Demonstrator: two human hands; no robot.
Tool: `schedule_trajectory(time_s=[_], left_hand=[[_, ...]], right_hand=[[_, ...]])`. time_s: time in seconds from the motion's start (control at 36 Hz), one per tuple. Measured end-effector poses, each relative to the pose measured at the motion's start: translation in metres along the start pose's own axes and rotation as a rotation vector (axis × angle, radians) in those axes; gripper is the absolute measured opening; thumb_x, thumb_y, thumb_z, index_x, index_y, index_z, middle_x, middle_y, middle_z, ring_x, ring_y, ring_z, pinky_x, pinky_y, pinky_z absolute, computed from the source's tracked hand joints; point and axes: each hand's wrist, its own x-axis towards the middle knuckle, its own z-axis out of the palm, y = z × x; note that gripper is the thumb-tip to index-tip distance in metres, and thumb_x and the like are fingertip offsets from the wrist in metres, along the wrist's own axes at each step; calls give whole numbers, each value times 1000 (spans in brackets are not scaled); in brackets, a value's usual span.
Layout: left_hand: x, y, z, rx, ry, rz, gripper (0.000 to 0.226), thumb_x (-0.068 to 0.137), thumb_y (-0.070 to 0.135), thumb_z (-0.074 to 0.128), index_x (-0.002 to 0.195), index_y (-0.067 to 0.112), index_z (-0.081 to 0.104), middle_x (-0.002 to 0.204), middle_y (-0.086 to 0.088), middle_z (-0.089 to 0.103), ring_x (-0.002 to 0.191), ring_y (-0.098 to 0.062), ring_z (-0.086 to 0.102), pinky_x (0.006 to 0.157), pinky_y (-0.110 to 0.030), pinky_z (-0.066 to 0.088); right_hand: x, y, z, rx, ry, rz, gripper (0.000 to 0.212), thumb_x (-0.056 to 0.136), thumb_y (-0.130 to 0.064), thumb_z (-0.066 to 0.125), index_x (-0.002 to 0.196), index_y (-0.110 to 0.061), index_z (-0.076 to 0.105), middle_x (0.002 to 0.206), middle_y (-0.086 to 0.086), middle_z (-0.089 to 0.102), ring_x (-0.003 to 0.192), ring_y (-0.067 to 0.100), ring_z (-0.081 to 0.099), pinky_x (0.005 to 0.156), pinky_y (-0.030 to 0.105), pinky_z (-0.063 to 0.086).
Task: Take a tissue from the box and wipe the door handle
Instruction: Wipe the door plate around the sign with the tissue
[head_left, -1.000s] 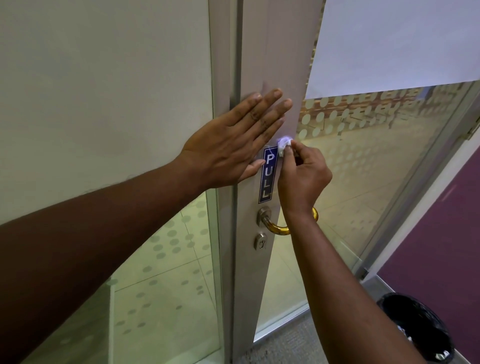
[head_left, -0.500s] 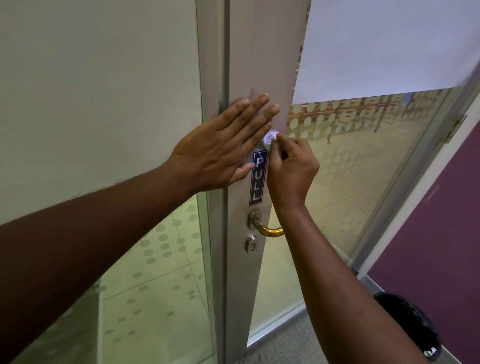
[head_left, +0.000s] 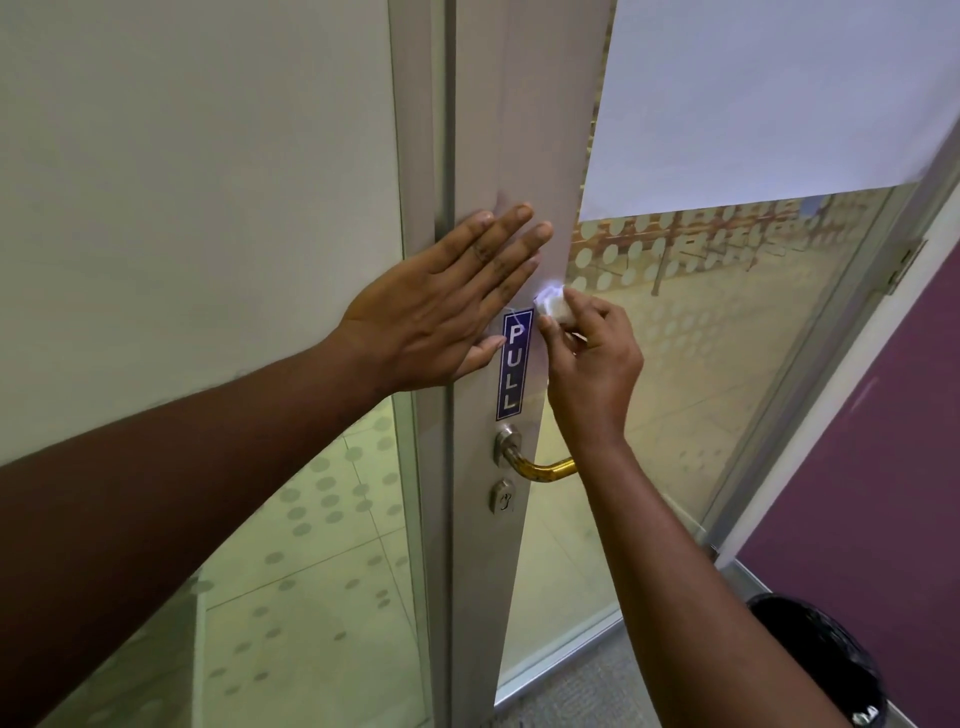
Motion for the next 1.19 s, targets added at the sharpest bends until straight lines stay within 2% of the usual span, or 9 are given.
schedule_trajectory(time_s=[0.08,0.22,0.39,0.5,0.58,0.72,0.89,1.0,1.19], left_hand=[[0,0,0,11,8,2,81,103,53,-6,160,-5,-4,167,-30,-4,157,-43,3,129,-48,9],[0,1,-1,15,5,-10,82,104,54,-3,161,-5,-4,167,-29,-4,157,-42,3,129,-47,10],[0,0,0,28,1,-7,83,103,54,-4,160,-6,-5,167,-30,-6,157,-43,2,129,-47,10],[0,1,0,15,5,0,81,103,52,-9,160,-5,-5,167,-31,-5,156,-44,2,129,-48,9],[0,1,1,-4,5,1,81,102,51,-12,160,-5,-5,167,-30,-4,156,-44,3,128,-48,9],[-1,1,2,-19,15,0,81,103,52,-11,160,-6,-6,166,-31,-7,156,-44,1,129,-48,9],[0,1,4,-29,20,-11,82,104,54,-4,160,-6,-6,167,-31,-8,156,-44,0,129,-49,8],[1,1,4,-24,20,-15,84,103,56,-1,160,-6,-6,167,-30,-9,156,-44,0,129,-49,8],[1,2,2,-3,17,-10,82,103,54,-4,160,-6,-7,166,-31,-9,156,-44,-1,129,-49,8]], right_hand=[[1,2,6,-65,16,-128,29,92,-12,69,120,-7,70,98,7,66,83,10,60,73,21,55],[-1,9,12,-146,39,-224,26,91,-11,71,116,-6,72,88,8,65,75,13,57,64,25,55],[-17,15,9,-255,-8,-221,24,90,-10,72,114,-5,73,88,11,69,75,21,60,60,35,54],[-9,19,-4,-158,67,-106,22,93,-16,69,113,-9,74,97,7,76,82,20,68,70,42,57],[1,19,-12,-108,154,-36,26,95,-21,67,118,-9,72,100,4,76,83,15,69,72,38,59],[7,16,-3,-140,92,-138,21,93,-17,69,113,-10,73,90,5,67,74,16,62,61,38,56],[-10,21,15,-208,83,-185,23,95,-19,63,112,-7,73,82,6,61,70,7,48,60,18,40],[-19,26,20,-229,87,-168,28,97,-25,58,113,-6,72,82,7,61,69,10,49,58,20,40],[-36,33,18,-265,16,-125,26,96,-20,63,114,-4,72,82,9,62,67,18,55,56,26,47]])
